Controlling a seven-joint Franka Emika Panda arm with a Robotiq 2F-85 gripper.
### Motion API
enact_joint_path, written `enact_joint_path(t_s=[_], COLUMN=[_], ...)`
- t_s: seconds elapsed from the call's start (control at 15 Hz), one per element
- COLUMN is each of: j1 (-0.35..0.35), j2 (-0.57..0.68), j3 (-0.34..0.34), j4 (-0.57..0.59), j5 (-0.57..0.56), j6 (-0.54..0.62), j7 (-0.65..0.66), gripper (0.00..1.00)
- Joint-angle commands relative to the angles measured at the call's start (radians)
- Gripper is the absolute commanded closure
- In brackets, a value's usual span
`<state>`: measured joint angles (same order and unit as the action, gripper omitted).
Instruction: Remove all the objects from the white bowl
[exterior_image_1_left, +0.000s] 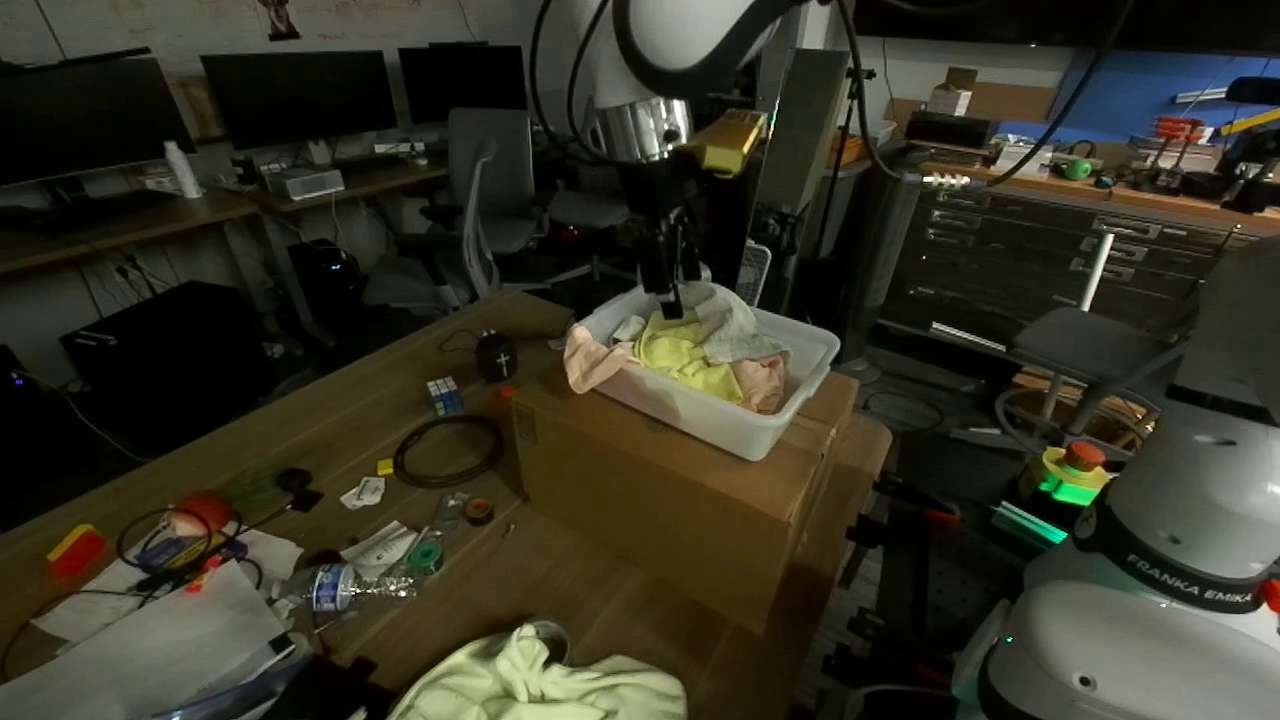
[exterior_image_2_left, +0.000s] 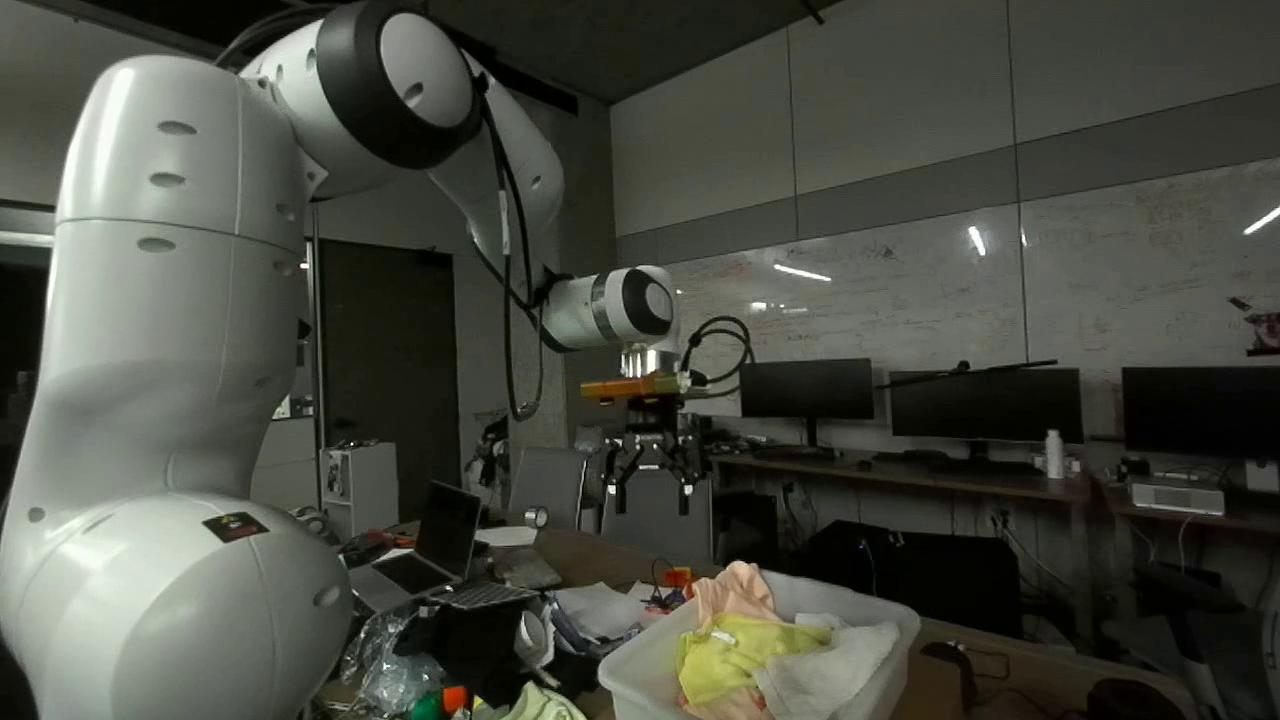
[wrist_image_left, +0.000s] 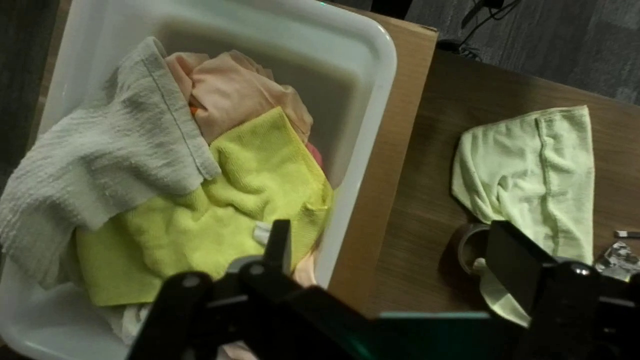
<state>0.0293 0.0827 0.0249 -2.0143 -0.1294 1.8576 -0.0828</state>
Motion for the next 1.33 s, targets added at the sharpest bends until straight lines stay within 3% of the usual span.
enact_joint_path(t_s=[0.0,0.33,0.73,1.27], j1=[-0.030,-0.062,-0.066,-0.073], j2=[0.014,0.085,0.175,0.226], j3=[-0.030,-0.076,-0.111,-0.109], j4=[-0.089,-0.113,-0.098,-0.112], j5=[0.001,0.021,0.038,0.127], j6=[0.138,0.218,0.226,0.265], j7=[0.069,0.248,0.459,0.428], gripper=[0.00,0.00,0.00,0.00])
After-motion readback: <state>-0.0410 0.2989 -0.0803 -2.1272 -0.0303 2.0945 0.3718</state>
